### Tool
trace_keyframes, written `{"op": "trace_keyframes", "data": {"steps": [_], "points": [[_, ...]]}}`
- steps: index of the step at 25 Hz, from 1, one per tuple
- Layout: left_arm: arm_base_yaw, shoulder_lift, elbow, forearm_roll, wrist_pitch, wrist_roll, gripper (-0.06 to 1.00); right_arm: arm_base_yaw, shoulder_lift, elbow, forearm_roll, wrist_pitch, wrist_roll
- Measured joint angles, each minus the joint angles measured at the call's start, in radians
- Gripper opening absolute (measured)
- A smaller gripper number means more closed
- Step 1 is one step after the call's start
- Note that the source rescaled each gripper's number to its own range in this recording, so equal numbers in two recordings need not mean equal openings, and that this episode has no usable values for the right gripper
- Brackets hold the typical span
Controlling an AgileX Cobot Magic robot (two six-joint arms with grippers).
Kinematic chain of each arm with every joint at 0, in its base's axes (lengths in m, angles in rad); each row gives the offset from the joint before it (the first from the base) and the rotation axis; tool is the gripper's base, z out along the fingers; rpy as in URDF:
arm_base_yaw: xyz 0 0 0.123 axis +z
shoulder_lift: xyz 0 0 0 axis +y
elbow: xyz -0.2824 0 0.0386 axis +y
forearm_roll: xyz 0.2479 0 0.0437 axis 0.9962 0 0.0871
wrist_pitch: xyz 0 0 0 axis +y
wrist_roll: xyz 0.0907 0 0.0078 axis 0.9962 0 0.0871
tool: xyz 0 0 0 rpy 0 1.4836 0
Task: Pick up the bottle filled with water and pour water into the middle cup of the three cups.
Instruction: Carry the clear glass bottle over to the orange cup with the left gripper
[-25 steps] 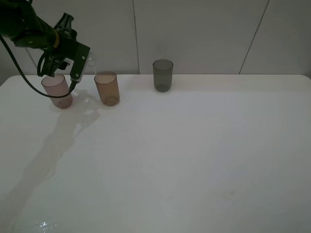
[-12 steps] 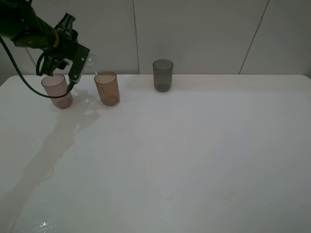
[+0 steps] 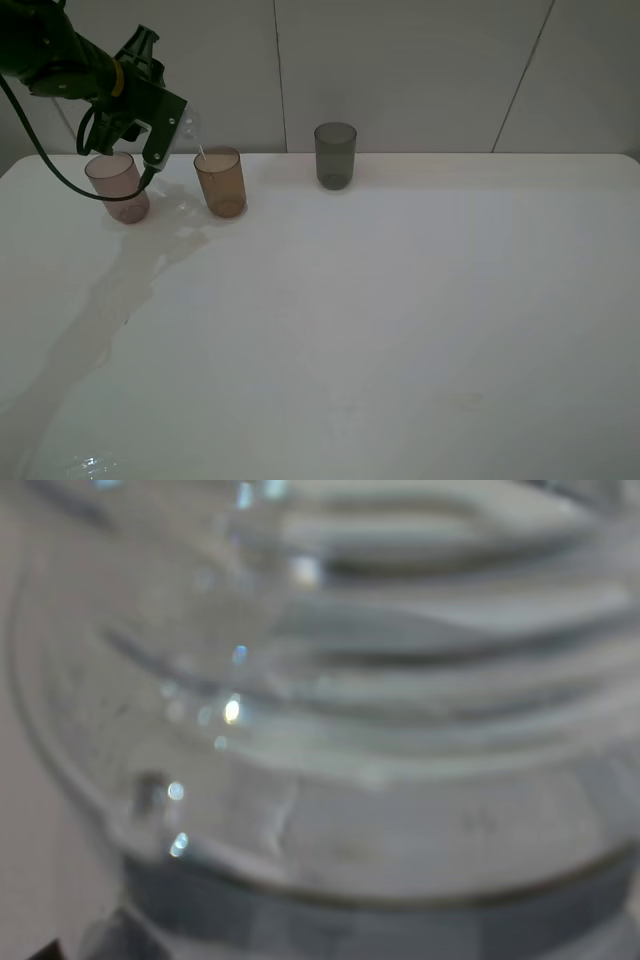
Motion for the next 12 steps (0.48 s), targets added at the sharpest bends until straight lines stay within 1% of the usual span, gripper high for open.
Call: {"op": "trace_keyframes", "data": {"steps": [9, 12], "points": [[0.000, 0.000, 0.000, 0.000, -0.060, 0.022, 0.01, 0.000, 0.000, 0.000, 0.000, 0.000, 0.000], [0.000, 0.000, 0.000, 0.000, -0.062, 0.027, 0.01, 0.000, 0.000, 0.000, 0.000, 0.000, 0.000]]}}
